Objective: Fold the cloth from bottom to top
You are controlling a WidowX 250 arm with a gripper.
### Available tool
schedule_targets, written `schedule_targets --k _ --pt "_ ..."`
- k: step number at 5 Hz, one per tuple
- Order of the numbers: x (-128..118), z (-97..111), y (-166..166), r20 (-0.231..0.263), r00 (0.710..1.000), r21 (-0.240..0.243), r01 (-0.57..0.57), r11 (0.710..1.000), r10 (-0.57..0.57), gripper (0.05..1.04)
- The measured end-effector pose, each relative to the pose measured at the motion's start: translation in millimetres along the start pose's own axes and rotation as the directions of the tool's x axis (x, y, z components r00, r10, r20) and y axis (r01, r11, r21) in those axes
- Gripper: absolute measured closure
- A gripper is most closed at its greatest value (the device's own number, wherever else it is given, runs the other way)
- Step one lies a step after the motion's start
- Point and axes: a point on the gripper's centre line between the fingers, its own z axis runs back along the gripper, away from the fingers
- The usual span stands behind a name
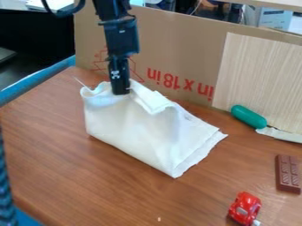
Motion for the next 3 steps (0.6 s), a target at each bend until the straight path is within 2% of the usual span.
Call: schedule_targets --k 1,3 --pt "16.6 7.8 3.6 0.003 1.0 0.013 0.02 1.0 -0.02 1.02" --pt "34.1 -0.4 20.6 -0.01 1.0 0.003 -0.001 1.0 0.001 1.02"
